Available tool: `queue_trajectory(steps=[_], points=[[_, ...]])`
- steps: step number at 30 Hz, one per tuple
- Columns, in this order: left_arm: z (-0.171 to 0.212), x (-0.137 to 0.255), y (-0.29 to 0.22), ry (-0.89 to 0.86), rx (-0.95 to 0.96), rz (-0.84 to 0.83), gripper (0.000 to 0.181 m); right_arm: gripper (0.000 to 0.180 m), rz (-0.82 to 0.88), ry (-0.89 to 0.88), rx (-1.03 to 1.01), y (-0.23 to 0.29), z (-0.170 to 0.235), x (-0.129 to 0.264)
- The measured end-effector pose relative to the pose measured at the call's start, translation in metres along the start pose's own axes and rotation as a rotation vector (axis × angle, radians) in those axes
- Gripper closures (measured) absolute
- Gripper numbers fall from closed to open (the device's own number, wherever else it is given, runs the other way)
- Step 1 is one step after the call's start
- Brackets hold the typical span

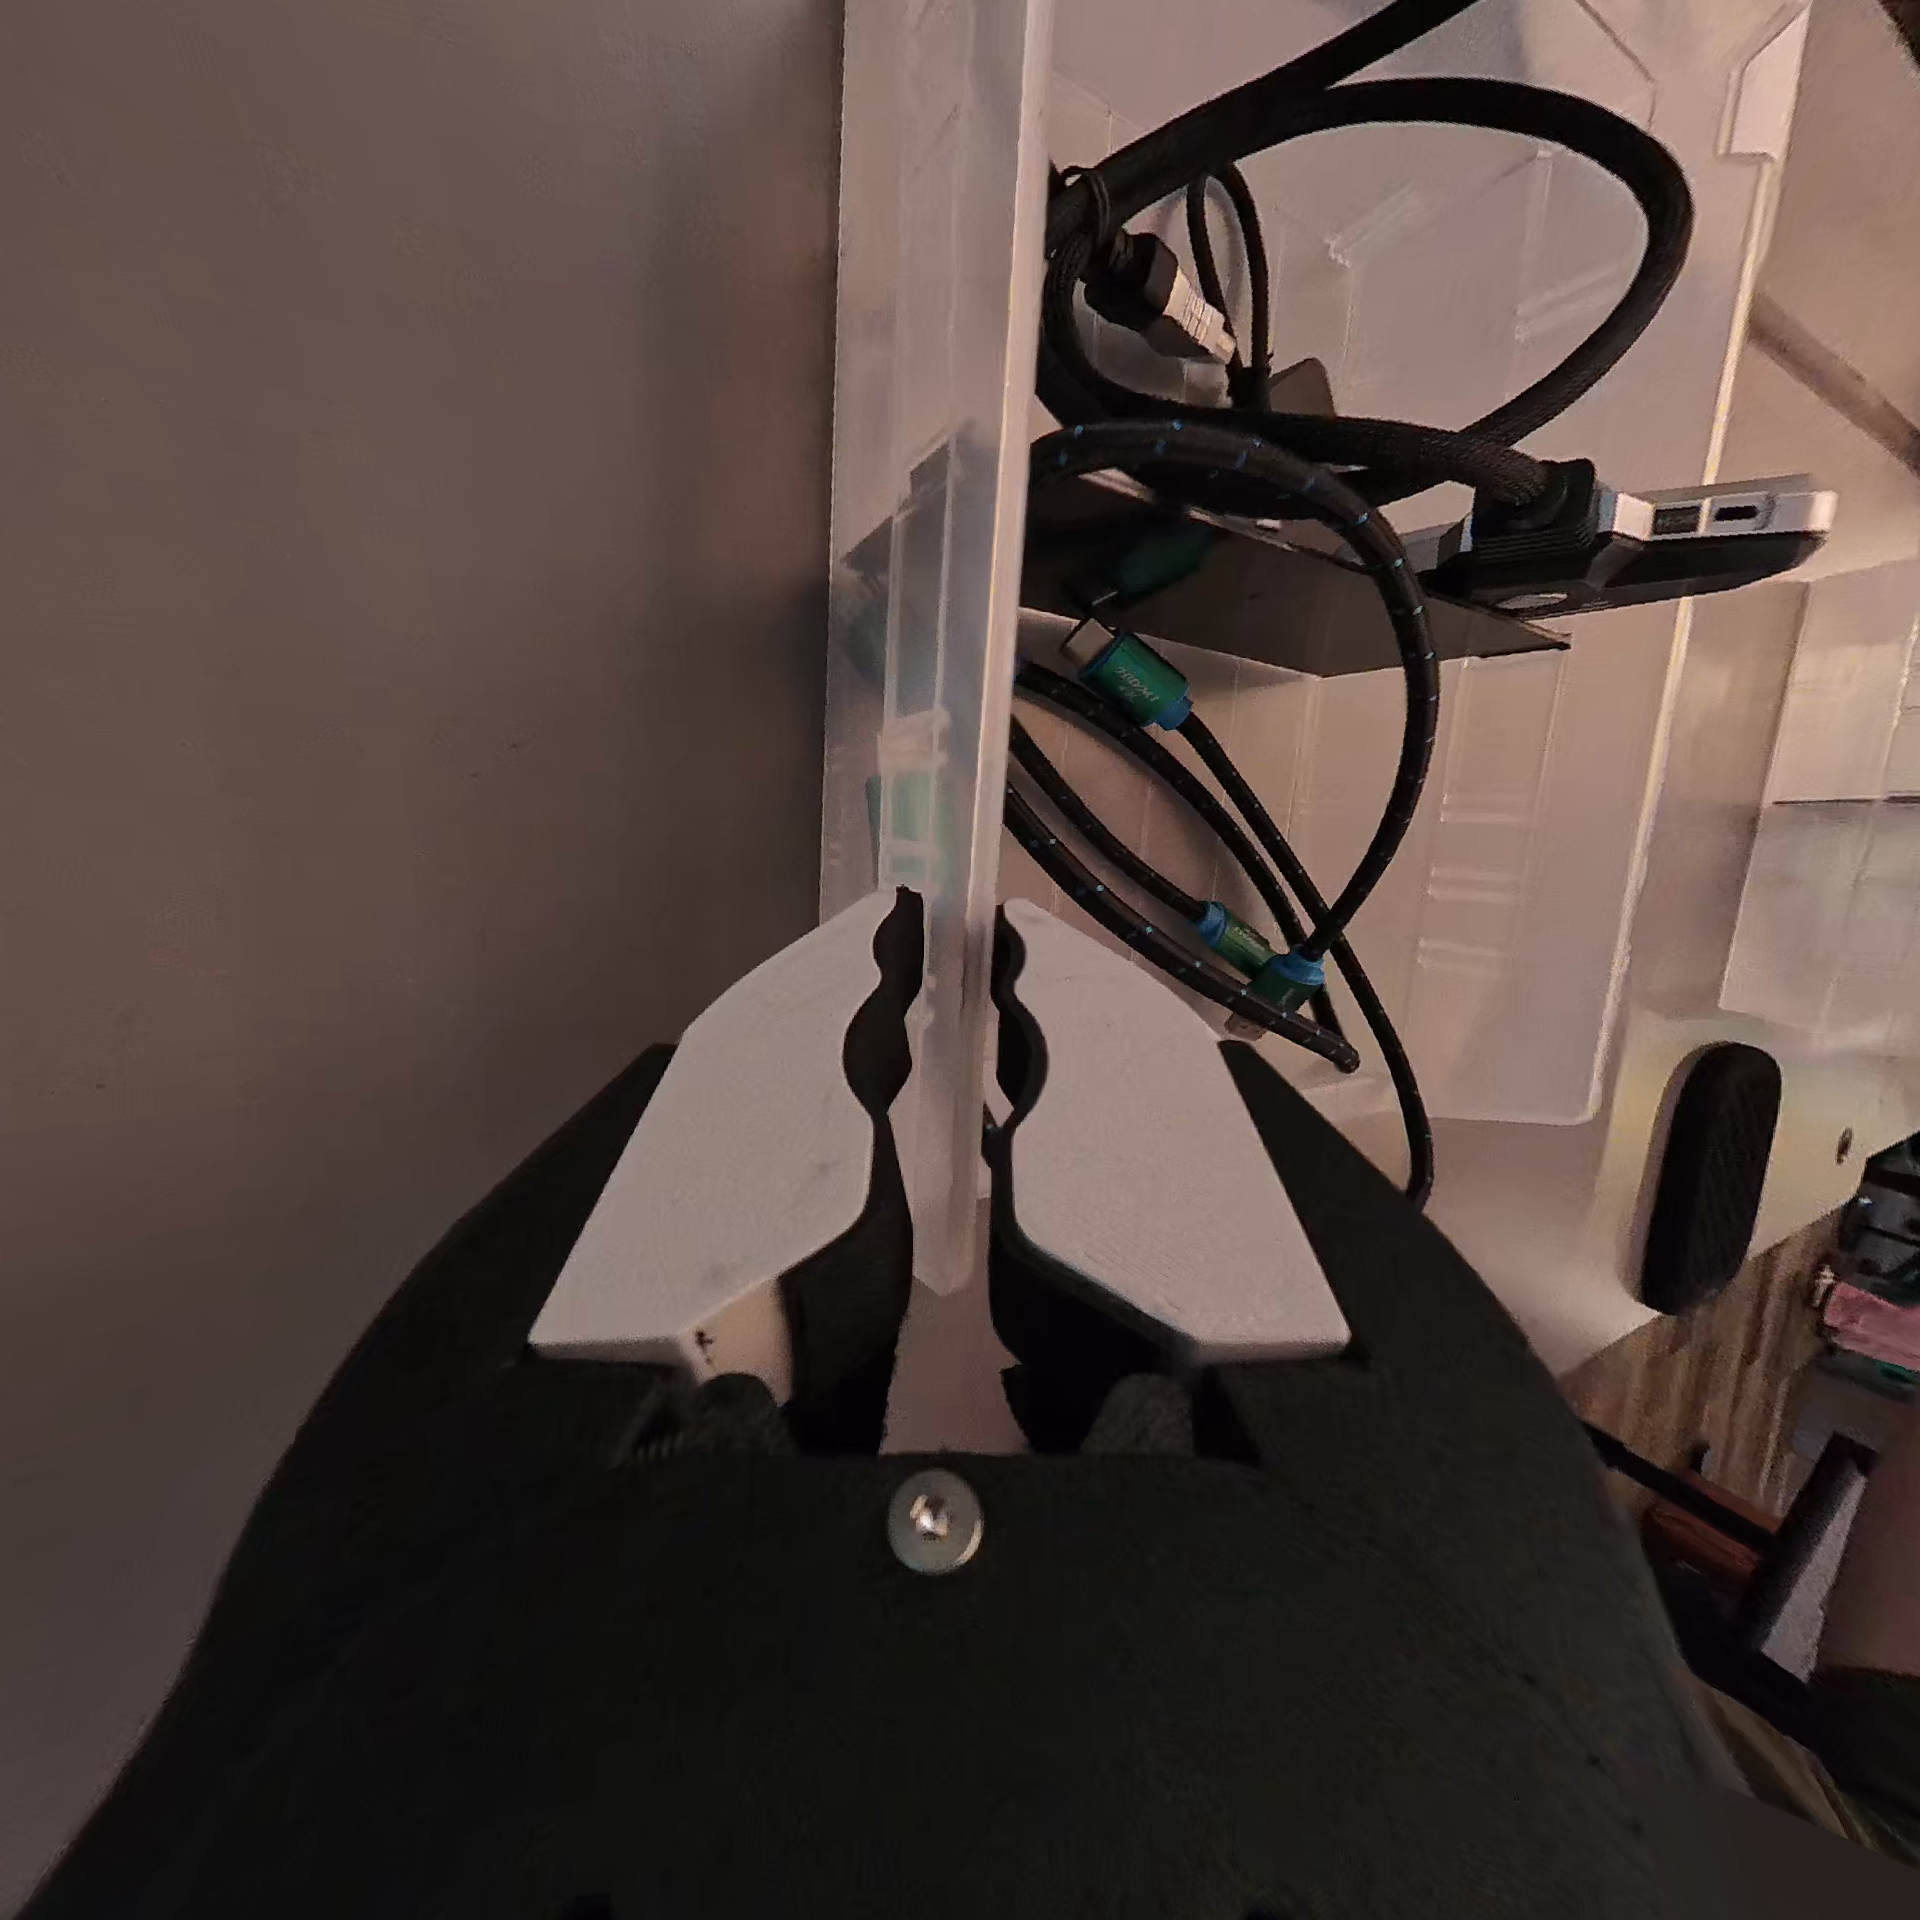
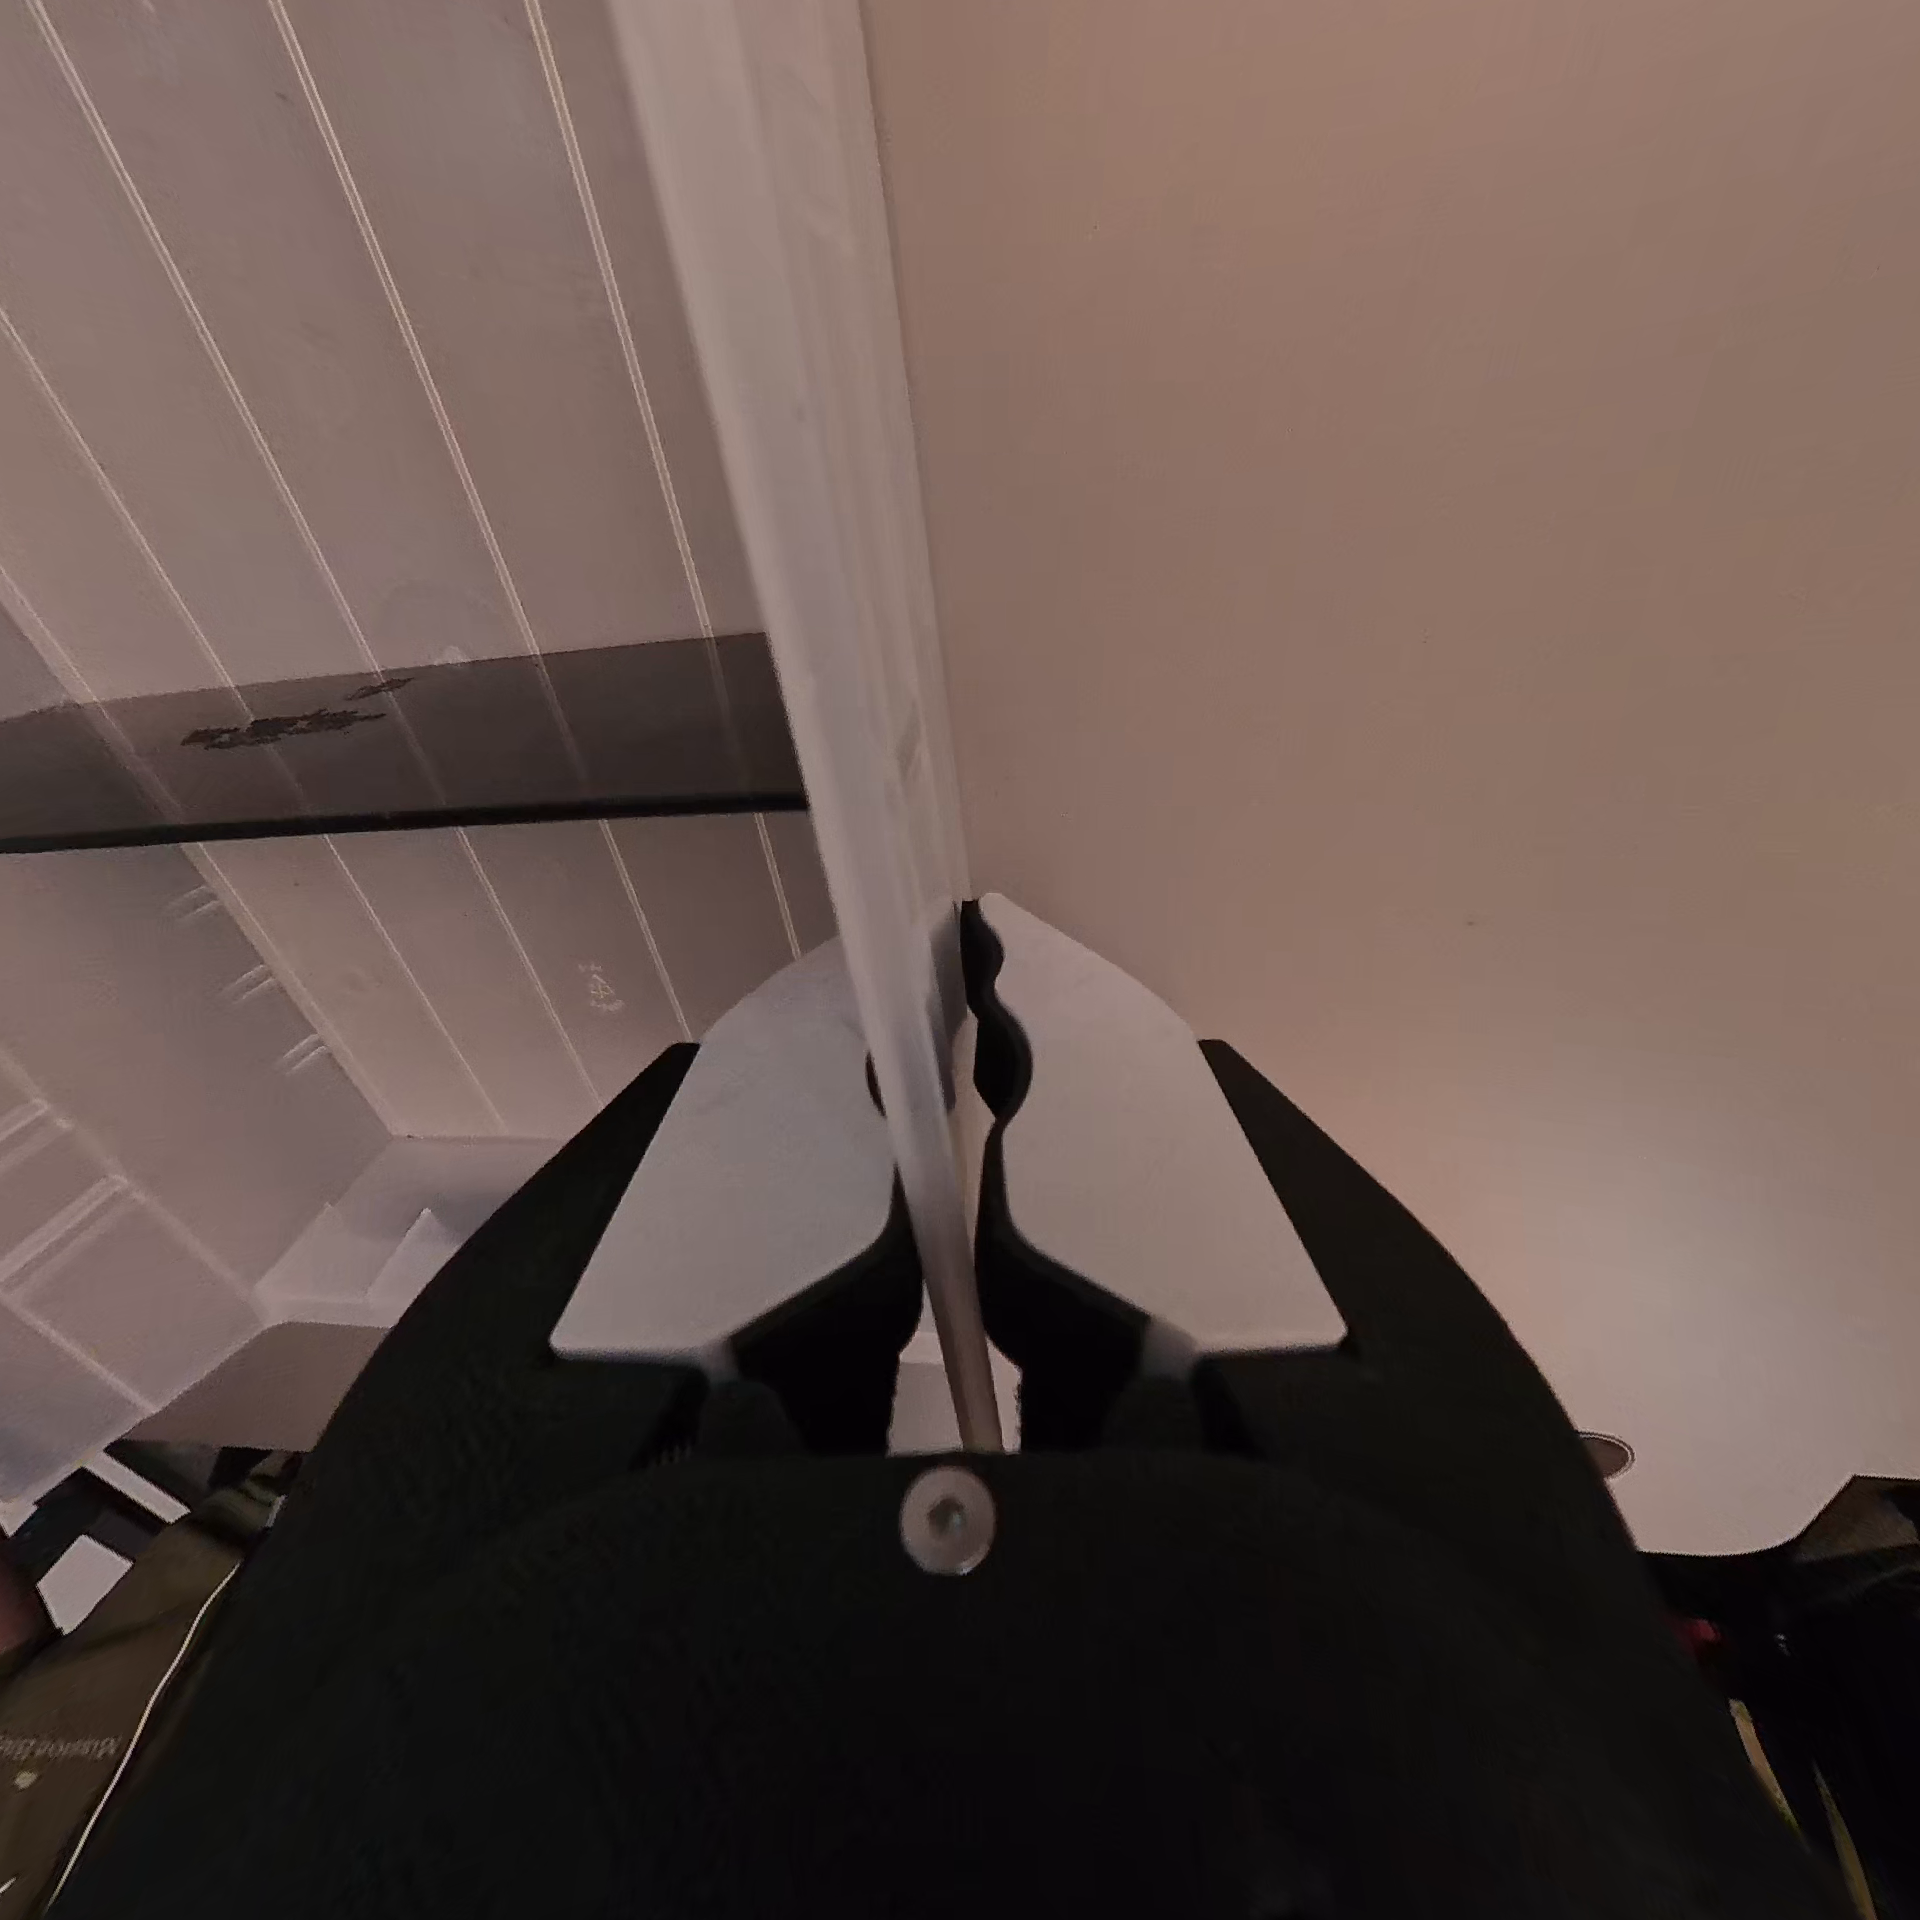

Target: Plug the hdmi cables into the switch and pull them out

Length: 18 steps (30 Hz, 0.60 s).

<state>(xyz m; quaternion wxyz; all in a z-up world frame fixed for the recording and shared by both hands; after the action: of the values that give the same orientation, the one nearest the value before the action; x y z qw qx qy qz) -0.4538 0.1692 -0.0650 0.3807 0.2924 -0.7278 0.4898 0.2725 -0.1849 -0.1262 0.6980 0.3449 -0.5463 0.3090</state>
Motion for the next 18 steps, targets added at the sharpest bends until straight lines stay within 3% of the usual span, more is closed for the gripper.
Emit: queue_trajectory(steps=[11,18], points=[[0.005,0.016,0.024,-0.066,0.096,-0.025,0.168,0.175,0.01,-0.033,0.018,-0.015,0.003,0.001],[0.02,0.015,0.016,-0.004,0.084,-0.038,0.169,0.174,0.015,-0.025,0.06,-0.017,0.001,0.002]])
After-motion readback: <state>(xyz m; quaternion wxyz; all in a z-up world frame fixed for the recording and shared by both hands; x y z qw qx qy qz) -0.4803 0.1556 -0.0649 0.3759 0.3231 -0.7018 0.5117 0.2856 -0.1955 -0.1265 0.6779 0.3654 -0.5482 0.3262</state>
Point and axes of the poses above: each gripper's, where its closed fingertips meet, x back along the fingers, z out of its underside, y = z × x across the jaws, the point moved 2 cm from there along x, back along the fingers, and after that the axes turned 8 degrees about y, right-handed, at the moved point
